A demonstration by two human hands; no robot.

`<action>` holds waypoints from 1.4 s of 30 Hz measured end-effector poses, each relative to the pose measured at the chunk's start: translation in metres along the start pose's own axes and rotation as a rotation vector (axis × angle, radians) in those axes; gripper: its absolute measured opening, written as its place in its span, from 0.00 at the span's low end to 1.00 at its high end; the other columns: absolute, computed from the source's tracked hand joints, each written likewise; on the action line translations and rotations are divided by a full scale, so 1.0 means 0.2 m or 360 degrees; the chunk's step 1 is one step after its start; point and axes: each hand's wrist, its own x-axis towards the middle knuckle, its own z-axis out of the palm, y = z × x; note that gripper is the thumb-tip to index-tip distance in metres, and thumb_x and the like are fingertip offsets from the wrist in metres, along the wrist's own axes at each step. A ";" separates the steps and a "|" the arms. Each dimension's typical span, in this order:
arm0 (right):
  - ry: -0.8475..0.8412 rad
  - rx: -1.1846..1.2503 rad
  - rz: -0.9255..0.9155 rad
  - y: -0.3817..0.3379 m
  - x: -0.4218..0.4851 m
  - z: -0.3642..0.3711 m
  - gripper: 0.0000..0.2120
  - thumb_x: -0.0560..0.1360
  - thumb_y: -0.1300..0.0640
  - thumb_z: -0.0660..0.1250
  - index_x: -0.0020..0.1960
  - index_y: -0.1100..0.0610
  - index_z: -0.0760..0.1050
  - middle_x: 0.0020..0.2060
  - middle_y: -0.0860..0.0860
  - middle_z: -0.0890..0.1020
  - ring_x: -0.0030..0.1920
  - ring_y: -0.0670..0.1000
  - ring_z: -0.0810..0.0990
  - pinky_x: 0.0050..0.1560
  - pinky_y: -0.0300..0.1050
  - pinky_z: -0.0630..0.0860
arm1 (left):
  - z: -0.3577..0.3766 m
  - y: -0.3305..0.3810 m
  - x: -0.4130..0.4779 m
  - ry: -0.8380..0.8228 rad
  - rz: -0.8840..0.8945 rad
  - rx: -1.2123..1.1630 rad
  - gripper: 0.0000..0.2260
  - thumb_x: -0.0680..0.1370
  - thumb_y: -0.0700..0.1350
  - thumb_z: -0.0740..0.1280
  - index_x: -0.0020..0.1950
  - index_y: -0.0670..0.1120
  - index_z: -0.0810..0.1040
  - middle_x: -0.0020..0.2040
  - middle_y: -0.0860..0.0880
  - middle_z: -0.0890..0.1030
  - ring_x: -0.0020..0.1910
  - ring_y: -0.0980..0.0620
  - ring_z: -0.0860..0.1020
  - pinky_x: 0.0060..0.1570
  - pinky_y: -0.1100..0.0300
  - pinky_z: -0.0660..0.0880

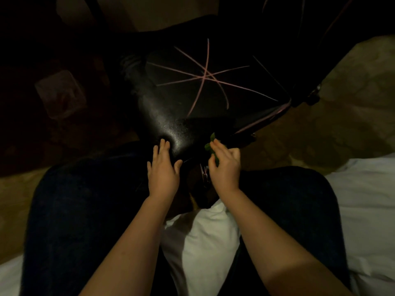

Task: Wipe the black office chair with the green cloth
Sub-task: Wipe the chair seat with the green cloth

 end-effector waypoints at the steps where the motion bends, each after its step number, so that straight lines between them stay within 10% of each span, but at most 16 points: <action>1: -0.0009 0.0016 -0.0044 -0.02 -0.02 0.01 0.19 0.71 0.68 0.70 0.61 0.59 0.80 0.60 0.50 0.81 0.47 0.50 0.72 0.51 0.35 0.71 | 0.00 0.00 0.00 0.0003 0.0003 0.0000 0.28 0.82 0.47 0.62 0.79 0.48 0.54 0.80 0.53 0.51 0.79 0.52 0.47 0.75 0.42 0.51; 22: -0.0062 -0.0106 -0.0581 -0.11 -0.02 0.09 0.08 0.70 0.65 0.73 0.49 0.61 0.83 0.50 0.51 0.84 0.42 0.54 0.76 0.42 0.45 0.78 | -0.01 -0.06 0.05 0.0047 -0.0026 -0.0188 0.29 0.81 0.51 0.63 0.79 0.48 0.55 0.80 0.53 0.51 0.79 0.53 0.47 0.76 0.48 0.56; 31: 0.0131 -0.0233 0.0115 0.17 0.18 -0.14 0.09 0.73 0.67 0.70 0.53 0.62 0.83 0.52 0.55 0.82 0.50 0.58 0.76 0.48 0.51 0.77 | -0.01 -0.03 0.04 0.0028 -0.0069 -0.0283 0.29 0.82 0.50 0.63 0.79 0.49 0.54 0.81 0.54 0.48 0.79 0.53 0.45 0.77 0.46 0.53; 42: 0.0144 -0.0135 0.0076 0.16 0.20 -0.13 0.11 0.74 0.65 0.70 0.55 0.61 0.82 0.51 0.56 0.80 0.52 0.56 0.75 0.48 0.40 0.72 | 0.00 -0.02 0.04 0.0056 -0.0088 -0.0256 0.29 0.82 0.49 0.62 0.80 0.48 0.54 0.81 0.54 0.48 0.79 0.54 0.45 0.76 0.46 0.54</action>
